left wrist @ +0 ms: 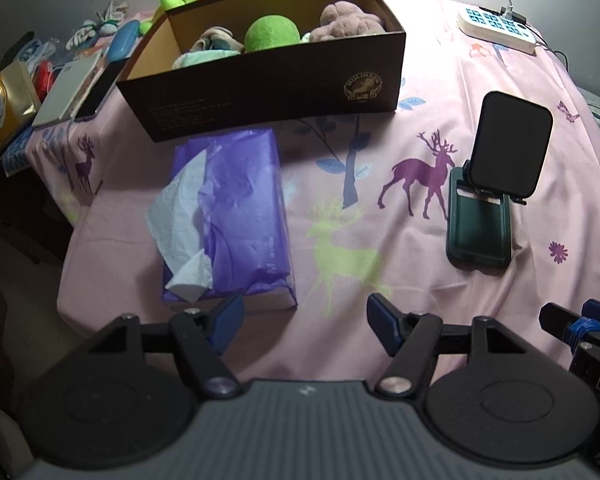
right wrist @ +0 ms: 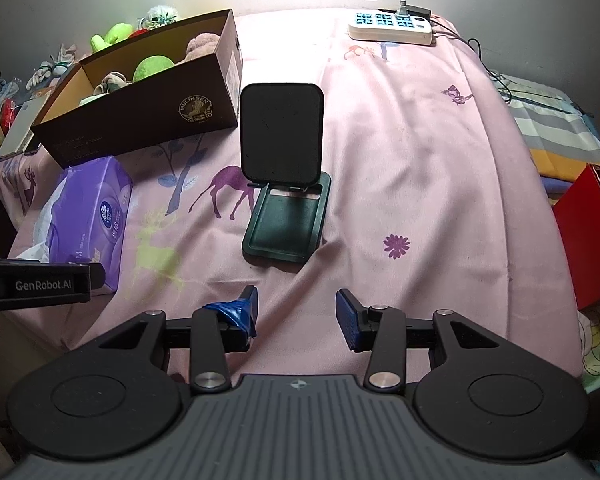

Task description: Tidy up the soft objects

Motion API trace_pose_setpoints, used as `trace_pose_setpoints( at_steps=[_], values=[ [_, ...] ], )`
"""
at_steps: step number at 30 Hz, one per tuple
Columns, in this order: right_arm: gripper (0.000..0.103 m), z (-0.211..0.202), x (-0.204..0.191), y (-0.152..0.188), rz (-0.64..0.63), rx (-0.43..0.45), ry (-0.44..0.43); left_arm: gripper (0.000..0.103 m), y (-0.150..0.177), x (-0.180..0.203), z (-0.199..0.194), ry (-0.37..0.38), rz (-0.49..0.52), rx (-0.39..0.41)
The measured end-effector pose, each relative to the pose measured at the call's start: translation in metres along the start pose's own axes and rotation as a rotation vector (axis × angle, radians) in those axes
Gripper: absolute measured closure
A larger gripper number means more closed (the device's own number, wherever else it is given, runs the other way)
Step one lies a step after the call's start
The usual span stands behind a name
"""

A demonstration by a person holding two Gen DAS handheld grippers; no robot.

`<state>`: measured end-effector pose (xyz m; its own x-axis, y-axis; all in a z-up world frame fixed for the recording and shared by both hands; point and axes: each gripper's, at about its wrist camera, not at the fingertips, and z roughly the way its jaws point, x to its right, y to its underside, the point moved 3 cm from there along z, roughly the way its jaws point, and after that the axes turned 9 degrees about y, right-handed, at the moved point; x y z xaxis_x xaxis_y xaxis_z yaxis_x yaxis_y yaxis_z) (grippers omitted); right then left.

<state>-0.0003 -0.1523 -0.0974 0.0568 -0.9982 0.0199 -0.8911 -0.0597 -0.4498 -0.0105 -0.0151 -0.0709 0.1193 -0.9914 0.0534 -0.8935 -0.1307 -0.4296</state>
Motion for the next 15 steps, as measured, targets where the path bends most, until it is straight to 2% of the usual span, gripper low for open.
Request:
trace_pose_setpoints(
  at_steps=[5, 15],
  values=[
    [0.076, -0.006, -0.004, -0.013, -0.003, 0.029, -0.015, 0.034, -0.011, -0.005, -0.005, 0.002, -0.017, 0.025],
    [0.076, -0.021, -0.018, -0.049, -0.003, 0.107, -0.037, 0.034, -0.053, -0.018, -0.024, -0.015, -0.030, 0.132]
  ],
)
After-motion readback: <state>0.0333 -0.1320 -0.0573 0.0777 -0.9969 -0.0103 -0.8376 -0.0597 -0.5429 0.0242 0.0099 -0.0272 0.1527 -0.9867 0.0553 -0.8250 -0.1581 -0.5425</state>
